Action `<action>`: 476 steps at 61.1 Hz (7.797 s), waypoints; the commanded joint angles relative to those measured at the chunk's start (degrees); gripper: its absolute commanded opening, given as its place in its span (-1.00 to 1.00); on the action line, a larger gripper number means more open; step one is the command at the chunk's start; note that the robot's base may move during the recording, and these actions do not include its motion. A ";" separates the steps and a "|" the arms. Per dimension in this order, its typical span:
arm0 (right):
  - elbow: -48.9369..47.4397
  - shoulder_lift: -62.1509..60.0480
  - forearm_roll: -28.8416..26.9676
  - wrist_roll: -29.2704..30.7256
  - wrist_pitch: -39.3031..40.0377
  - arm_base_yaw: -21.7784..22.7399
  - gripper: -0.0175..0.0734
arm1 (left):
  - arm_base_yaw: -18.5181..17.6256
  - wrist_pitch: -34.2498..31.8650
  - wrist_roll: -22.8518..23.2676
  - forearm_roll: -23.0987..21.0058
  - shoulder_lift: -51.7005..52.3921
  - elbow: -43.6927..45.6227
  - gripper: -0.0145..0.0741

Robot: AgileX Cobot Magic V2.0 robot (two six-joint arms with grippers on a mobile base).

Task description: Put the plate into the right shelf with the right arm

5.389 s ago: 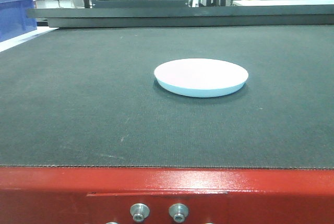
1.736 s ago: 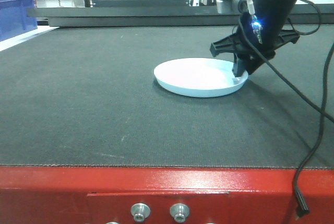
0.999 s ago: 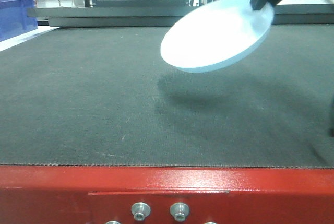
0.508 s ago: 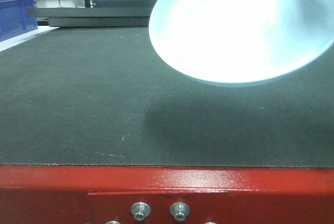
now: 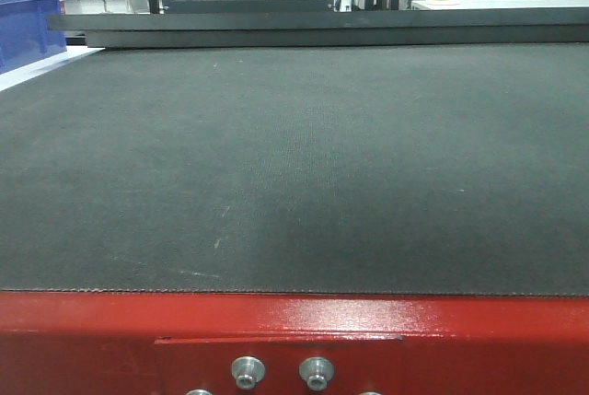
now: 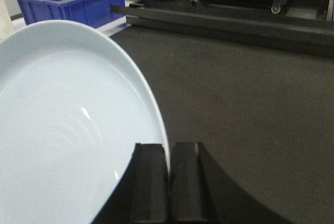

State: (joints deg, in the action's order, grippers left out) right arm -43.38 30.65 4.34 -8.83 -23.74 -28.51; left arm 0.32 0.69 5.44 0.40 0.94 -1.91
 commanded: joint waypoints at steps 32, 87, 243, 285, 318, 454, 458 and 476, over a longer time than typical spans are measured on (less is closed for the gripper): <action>-1.71 -7.57 0.68 0.39 13.24 -0.07 -0.50 | -0.43 -5.09 0.34 0.01 0.59 -0.43 -0.78; -1.71 -7.57 0.68 0.39 13.24 -0.07 -0.50 | -0.43 -5.09 0.34 0.01 0.59 -0.43 -0.78; -1.71 -7.57 0.68 0.39 13.43 -0.07 -0.50 | -0.43 -5.09 0.34 0.01 0.59 -0.43 -0.78; -1.71 -7.57 0.68 0.39 13.46 -0.07 -0.50 | -0.43 -5.09 0.34 0.01 0.59 -0.43 -0.78; -1.71 -7.57 0.68 0.39 13.47 -0.07 -0.50 | -0.43 -5.09 0.34 0.01 0.59 -0.43 -0.78; -1.71 -7.57 0.68 0.39 13.47 -0.07 -0.49 | -0.43 -5.09 0.34 0.01 0.68 -0.43 -0.78; -1.71 -7.57 0.68 0.39 13.47 -0.07 -0.49 | -0.43 -5.09 0.34 0.01 0.68 -0.43 -0.78; -1.71 -7.57 0.68 0.39 13.47 -0.07 -0.49 | -0.30 -5.09 0.34 0.01 0.68 -0.43 -0.78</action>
State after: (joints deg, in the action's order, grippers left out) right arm -43.38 22.67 4.54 -8.73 -16.31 -28.51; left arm 0.24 0.69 5.44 0.40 0.94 -1.91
